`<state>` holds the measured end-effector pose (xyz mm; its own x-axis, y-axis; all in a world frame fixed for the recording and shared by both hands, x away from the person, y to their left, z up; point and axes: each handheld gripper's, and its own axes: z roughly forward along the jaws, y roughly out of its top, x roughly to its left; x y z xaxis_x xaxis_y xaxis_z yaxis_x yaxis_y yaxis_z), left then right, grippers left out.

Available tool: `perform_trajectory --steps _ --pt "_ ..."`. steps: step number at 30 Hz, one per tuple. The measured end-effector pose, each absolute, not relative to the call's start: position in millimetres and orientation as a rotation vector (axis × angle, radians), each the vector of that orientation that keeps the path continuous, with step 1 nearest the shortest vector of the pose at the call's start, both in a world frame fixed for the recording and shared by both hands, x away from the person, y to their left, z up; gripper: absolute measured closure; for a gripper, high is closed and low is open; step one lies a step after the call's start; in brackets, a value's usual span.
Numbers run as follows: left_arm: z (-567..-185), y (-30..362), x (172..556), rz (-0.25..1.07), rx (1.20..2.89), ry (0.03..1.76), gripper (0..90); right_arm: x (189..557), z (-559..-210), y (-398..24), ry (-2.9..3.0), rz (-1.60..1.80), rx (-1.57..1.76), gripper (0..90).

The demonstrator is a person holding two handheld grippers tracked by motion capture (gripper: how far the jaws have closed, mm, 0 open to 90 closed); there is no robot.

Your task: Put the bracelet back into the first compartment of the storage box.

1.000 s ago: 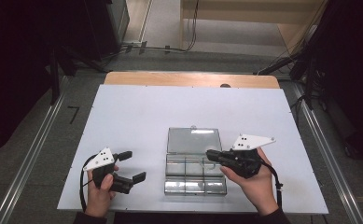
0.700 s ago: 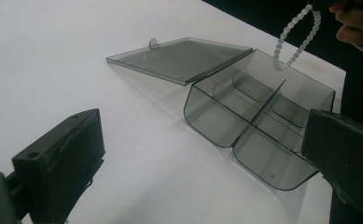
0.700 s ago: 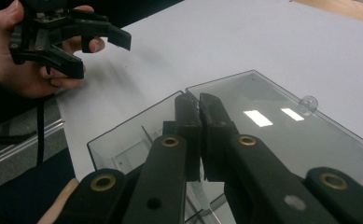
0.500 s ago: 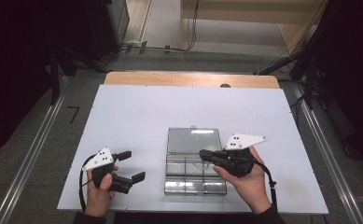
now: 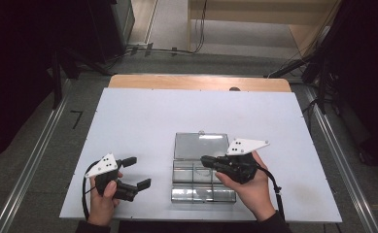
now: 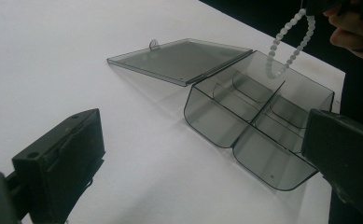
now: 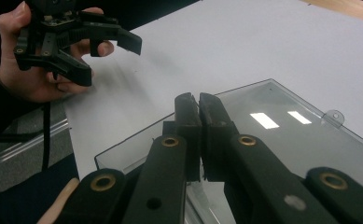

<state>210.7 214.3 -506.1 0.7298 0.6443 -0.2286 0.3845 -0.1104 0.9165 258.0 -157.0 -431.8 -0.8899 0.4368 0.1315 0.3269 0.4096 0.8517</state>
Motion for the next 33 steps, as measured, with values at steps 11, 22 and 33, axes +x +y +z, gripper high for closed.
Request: perform_trajectory --steps 11,22,33 --pt "-506 215 211 0.266 1.731 0.819 0.0 259 -437 -145 2.559 1.487 0.688 85.5" --pt "-506 216 210 0.266 1.729 0.819 0.0 259 -441 -135 2.572 1.484 0.679 85.5" --pt "-506 216 210 0.269 1.725 0.819 0.0 259 -446 -126 2.583 1.482 0.671 85.5"
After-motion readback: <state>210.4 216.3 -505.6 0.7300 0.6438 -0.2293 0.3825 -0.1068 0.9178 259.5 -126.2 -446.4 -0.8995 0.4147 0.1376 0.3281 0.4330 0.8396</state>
